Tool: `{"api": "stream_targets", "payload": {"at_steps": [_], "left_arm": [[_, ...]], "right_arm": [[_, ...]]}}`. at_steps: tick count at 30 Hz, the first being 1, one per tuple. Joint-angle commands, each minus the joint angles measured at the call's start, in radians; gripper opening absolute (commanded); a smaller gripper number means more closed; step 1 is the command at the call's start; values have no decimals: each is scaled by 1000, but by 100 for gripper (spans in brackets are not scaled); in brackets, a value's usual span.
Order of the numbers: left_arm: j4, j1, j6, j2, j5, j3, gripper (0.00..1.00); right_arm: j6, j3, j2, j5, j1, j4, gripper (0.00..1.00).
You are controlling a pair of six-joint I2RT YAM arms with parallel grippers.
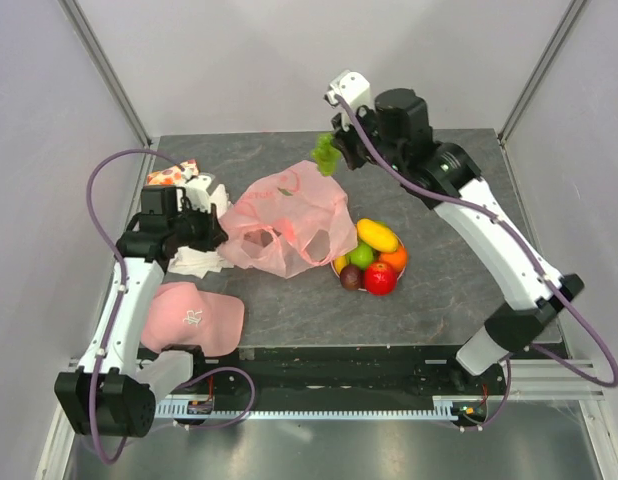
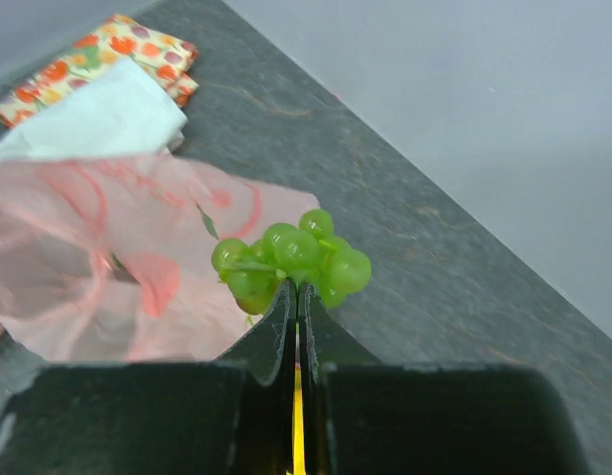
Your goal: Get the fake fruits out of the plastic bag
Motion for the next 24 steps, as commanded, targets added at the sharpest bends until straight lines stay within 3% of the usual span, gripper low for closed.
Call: {"api": "stream_targets", "payload": {"at_steps": [1, 6, 24], "left_arm": [[147, 36, -136, -63, -121, 80, 2], [198, 38, -260, -41, -240, 136, 2], [240, 36, -260, 8, -199, 121, 2]], "right_arm": [[-103, -158, -174, 64, -15, 2, 0], [-129, -309, -262, 61, -21, -6, 0], [-33, -502, -371, -79, -21, -95, 0]]}}
